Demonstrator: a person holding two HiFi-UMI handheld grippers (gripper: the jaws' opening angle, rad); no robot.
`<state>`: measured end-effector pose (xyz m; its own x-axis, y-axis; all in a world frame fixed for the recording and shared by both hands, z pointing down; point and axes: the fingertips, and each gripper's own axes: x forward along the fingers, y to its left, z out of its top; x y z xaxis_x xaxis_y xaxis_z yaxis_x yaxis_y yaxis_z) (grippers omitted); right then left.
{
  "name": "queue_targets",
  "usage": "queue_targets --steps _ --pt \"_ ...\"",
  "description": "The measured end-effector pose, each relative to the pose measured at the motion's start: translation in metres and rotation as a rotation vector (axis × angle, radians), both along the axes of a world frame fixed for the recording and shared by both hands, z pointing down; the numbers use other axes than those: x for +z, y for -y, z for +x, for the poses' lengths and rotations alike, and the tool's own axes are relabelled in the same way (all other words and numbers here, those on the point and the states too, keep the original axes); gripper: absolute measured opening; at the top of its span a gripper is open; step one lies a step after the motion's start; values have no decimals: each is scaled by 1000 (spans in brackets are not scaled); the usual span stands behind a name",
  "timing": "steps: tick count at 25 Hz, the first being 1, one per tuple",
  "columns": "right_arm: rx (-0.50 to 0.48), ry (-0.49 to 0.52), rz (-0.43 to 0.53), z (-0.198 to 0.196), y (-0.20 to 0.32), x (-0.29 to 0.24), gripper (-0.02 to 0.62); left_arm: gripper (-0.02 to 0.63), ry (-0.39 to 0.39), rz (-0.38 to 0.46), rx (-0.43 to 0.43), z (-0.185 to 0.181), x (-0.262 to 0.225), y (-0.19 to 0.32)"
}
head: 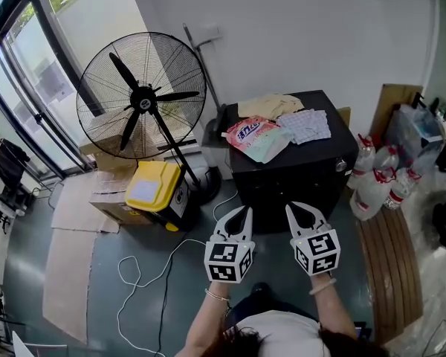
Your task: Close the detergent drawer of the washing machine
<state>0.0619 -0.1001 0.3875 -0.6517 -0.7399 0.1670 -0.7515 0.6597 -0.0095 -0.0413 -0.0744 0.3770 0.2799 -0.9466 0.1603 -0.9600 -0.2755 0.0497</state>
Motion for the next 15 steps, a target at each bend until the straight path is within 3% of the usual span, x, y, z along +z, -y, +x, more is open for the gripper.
queue_targets --steps 15 --pt "18 10 25 15 -6 -11 28 18 -12 -14 -7 9 4 -8"
